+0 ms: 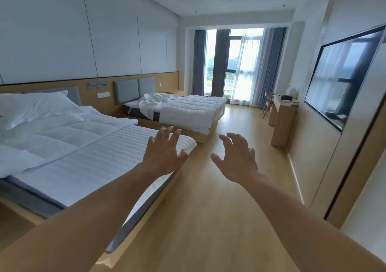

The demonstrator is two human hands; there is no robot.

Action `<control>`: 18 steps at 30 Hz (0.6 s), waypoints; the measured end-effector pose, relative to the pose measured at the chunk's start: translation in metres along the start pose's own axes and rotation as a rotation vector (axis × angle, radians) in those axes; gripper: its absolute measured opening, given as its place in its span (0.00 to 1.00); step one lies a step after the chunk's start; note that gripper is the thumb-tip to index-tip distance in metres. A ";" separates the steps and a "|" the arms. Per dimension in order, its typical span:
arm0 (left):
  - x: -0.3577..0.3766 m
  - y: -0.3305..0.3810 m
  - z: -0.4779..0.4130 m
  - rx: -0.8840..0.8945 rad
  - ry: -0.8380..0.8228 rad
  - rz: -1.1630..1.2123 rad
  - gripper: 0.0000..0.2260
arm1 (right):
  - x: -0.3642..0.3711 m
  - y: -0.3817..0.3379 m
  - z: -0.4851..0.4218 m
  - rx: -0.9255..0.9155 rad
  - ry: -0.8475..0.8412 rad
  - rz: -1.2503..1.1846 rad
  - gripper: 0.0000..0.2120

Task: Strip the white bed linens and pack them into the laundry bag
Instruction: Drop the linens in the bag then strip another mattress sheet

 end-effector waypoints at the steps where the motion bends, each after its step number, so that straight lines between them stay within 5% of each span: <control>1: 0.013 -0.006 -0.021 0.009 -0.001 0.011 0.30 | 0.011 0.004 -0.022 0.006 0.000 0.005 0.30; 18: 0.197 -0.020 -0.385 0.136 -0.063 0.068 0.30 | 0.140 0.143 -0.359 0.155 0.002 0.035 0.31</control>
Point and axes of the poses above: each hand's wrist, its own z-axis away from the middle knuckle, its own x-axis out of the palm, y = z × x, the point moved 8 cm from there along -z, towards the middle knuckle, and after that the axes turned 2 degrees about x, right-handed, at the moved point
